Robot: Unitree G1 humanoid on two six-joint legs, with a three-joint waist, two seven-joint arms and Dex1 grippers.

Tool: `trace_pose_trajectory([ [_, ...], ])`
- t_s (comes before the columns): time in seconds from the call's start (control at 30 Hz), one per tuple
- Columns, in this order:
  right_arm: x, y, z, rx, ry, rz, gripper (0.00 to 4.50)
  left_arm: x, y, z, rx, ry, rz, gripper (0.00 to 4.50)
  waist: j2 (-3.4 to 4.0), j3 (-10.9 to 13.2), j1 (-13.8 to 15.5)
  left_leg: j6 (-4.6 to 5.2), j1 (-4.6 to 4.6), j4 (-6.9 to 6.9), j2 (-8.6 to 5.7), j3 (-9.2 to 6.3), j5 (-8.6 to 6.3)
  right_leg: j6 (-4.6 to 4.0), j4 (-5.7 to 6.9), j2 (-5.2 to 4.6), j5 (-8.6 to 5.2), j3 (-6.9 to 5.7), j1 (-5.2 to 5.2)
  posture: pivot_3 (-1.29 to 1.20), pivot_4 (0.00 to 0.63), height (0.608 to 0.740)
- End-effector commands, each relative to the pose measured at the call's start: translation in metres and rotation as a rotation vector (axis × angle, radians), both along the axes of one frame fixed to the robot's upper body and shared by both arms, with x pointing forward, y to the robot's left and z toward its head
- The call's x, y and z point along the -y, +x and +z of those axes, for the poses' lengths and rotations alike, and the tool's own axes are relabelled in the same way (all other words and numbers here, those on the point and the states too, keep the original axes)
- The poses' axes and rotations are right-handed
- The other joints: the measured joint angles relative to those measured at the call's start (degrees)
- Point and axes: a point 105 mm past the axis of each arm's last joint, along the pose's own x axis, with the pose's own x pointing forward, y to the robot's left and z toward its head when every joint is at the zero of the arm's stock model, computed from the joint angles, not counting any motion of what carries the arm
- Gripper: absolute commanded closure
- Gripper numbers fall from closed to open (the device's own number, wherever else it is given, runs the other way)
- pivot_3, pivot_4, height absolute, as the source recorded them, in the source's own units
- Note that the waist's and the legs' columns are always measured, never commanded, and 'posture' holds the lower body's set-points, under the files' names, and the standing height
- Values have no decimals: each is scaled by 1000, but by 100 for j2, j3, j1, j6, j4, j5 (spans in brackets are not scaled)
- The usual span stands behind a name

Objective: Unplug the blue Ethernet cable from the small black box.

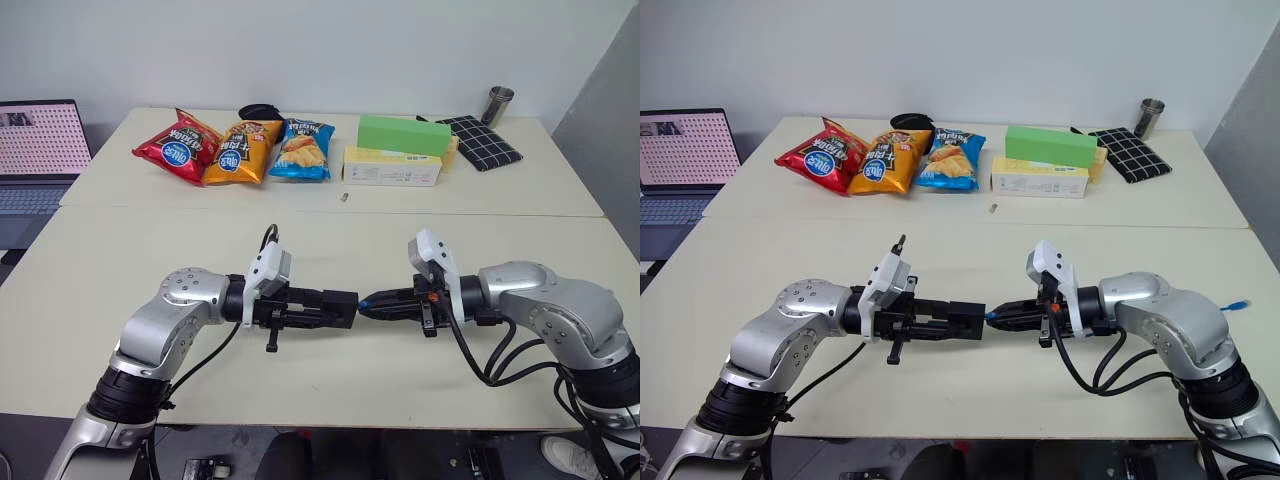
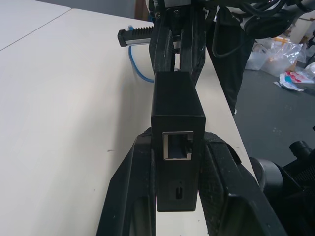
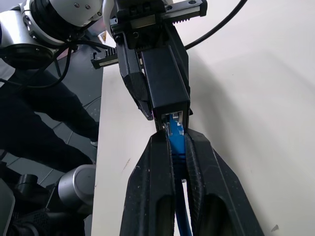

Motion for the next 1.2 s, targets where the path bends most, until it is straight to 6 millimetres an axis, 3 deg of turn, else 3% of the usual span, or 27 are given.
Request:
trace_pose_trajectory([
  [0.03,2,2,9,27,3,9,4484,3,-11,3,28,11,-64,3716,0,0,0,0,0,0,0,0,0,0,0,0,0,1,0,0,150,740],
  [0.3,27,8,-2,-13,-50,-58,4484,-20,0,-9,51,79,30,3716,1,0,1,1,0,0,0,0,-1,0,-2,0,0,1,1,0,150,740],
  [0.43,44,22,-8,19,-64,-161,4484,-37,6,-12,54,99,105,3716,1,2,1,2,0,-3,1,0,-1,0,-2,0,0,0,-1,0,150,740],
  [0.63,79,115,-4,344,-136,-701,4484,-40,16,-10,74,80,176,3716,2,2,-14,1,1,-1,-1,9,0,0,6,0,0,9,-8,0,150,740],
  [0.73,91,138,-1,404,-143,-834,4484,-36,19,-10,85,70,194,3716,1,2,-5,-18,-4,-3,0,15,11,0,10,0,0,11,-19,0,150,740],
  [0.77,92,142,0,417,-146,-850,3784,-35,21,-9,92,65,204,3716,1,2,-3,-20,-10,-5,1,17,11,0,11,0,0,11,-26,0,150,740],
  [1.03,91,141,12,475,-144,-794,1865,-41,45,-7,138,36,378,3716,1,2,-14,-19,-12,-8,3,22,11,0,11,-1,0,14,-29,0,150,740],
  [1.17,66,112,18,431,-95,-552,922,-55,70,-10,201,19,566,3716,3,3,-4,-19,-12,-6,3,21,11,0,12,-1,0,12,-29,0,150,740],
  [1.2,54,97,22,400,-53,-456,713,-63,83,-9,241,13,658,3716,2,3,0,-19,-12,-7,2,21,11,0,12,-1,0,12,-30,0,150,740],
])
